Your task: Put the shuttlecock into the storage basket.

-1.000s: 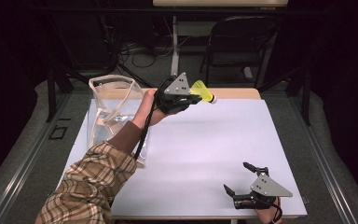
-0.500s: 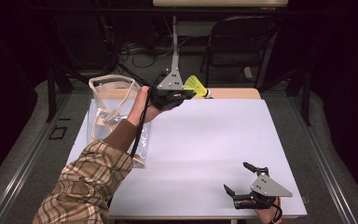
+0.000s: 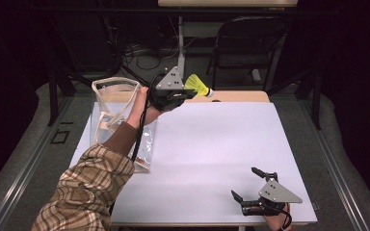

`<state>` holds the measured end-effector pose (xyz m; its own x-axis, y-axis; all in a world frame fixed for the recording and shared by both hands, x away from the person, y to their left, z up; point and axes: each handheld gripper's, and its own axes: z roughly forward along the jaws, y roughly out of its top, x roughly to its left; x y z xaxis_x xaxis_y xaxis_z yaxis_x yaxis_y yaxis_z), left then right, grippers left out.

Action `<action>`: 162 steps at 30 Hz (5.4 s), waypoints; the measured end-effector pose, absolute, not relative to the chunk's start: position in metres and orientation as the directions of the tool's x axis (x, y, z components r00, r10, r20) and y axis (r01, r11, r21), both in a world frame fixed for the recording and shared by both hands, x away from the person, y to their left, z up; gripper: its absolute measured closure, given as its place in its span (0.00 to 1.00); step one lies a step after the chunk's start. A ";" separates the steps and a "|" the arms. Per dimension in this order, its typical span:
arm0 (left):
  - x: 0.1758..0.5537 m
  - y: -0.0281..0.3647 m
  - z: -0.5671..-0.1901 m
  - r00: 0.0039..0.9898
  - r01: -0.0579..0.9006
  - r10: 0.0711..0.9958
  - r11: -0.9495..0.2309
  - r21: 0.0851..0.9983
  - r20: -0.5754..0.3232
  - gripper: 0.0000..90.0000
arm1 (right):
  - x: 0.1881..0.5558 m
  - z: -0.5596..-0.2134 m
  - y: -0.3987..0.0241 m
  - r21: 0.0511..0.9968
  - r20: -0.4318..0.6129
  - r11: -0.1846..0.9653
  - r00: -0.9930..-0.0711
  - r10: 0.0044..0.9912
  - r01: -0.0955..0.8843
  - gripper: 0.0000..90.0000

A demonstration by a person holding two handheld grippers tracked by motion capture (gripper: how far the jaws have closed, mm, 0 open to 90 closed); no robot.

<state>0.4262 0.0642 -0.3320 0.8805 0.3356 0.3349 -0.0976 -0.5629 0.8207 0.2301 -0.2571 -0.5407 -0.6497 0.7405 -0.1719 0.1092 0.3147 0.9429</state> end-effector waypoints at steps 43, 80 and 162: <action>0.436 0.128 -0.323 0.810 -0.027 0.487 -0.527 0.850 0.327 0.99 | 0.230 -0.541 -0.257 0.941 -0.176 0.320 -0.649 0.741 0.110 0.02; 0.441 0.177 -0.322 0.749 0.032 0.599 -0.460 0.888 0.283 0.99 | 0.230 -0.541 -0.256 0.939 -0.178 0.326 -0.651 0.738 0.113 0.03; 0.443 0.253 -0.330 0.598 0.115 0.766 -0.373 0.921 0.236 0.99 | 0.231 -0.542 -0.256 0.936 -0.180 0.332 -0.651 0.737 0.116 0.03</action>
<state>0.4425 0.2530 -0.3300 0.5984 0.7657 0.2357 0.1147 -0.3730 0.9207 0.2306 -0.2560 -0.5415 -0.6508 0.7375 -0.1804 0.1161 0.3315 0.9363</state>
